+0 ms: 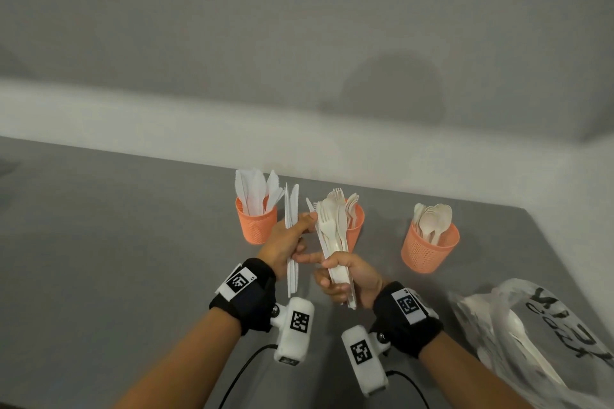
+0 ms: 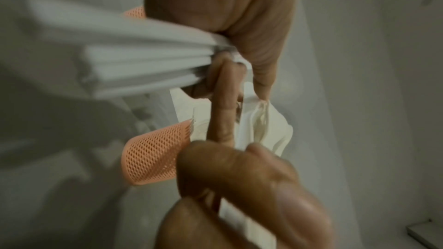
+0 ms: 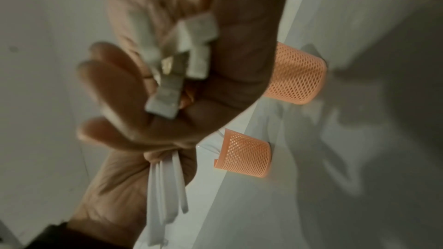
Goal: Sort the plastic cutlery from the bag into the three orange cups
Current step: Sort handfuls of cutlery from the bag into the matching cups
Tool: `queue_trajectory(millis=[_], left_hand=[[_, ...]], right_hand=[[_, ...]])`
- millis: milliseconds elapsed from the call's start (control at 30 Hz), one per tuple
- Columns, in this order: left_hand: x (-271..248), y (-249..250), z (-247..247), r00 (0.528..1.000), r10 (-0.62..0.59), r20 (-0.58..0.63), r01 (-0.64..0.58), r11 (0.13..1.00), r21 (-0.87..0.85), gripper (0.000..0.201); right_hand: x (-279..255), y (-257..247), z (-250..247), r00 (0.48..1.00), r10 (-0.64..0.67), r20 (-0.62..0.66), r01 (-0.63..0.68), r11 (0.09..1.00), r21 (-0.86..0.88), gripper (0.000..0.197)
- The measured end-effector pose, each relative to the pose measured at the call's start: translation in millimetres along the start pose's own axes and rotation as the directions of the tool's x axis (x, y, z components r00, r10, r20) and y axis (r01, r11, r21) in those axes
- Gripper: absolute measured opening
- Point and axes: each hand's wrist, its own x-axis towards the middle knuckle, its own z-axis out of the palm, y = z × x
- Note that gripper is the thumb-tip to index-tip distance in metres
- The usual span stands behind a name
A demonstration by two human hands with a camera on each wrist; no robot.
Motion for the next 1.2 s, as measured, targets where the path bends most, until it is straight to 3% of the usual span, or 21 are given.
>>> queue_trajectory(millis=[133,267,433,667,767,867,1000,1100,1200], left_hand=[[5.3,5.2,-1.7,1.0,0.0,-0.005,0.0,0.999,-0.035,0.017],[13.7,-0.4,-1.8,0.991,0.003,-0.134,-0.019,0.993,-0.116,0.025],[10.0,-13.5,8.9,0.996,0.012,-0.088,-0.018,0.997,-0.074,0.029],[25.0,-7.7,-8.8,0.971,-0.026,-0.238,-0.04,0.963,-0.266,0.034],[42.0,16.8,-29.2,0.933,0.092,-0.348,-0.14,0.984,-0.114,0.038],[60.4,56.8,-47.7,0.848,0.236,-0.475,-0.24,0.969,0.054,0.047],[86.4,92.9,-61.3,0.743,0.414,-0.526,-0.41,0.903,0.132,0.048],[102.2,91.5,-64.0,0.735,0.461,-0.497,-0.421,0.885,0.198,0.049],[110.8,68.5,-65.5,0.766,0.441,-0.468,-0.352,0.896,0.27,0.048]], right_hand=[[1.2,-3.4,2.2,0.992,-0.056,-0.113,0.043,0.993,-0.114,0.029],[13.0,-2.5,-1.0,0.896,-0.21,-0.39,0.164,0.975,-0.149,0.028],[17.1,-1.4,1.4,0.867,-0.265,-0.423,0.182,0.957,-0.226,0.02],[23.6,-1.8,-7.5,0.803,-0.251,-0.54,0.141,0.961,-0.238,0.02],[23.2,-4.3,-13.5,0.791,-0.279,-0.544,0.118,0.943,-0.312,0.019],[23.9,-7.0,-15.3,0.778,-0.31,-0.547,0.108,0.923,-0.369,0.017],[25.6,-11.2,-13.0,0.807,-0.282,-0.519,0.164,0.951,-0.263,0.021],[27.1,-11.9,-11.6,0.835,-0.253,-0.488,0.172,0.964,-0.205,0.013],[26.2,-14.0,-11.7,0.848,-0.227,-0.479,0.174,0.973,-0.154,0.014]])
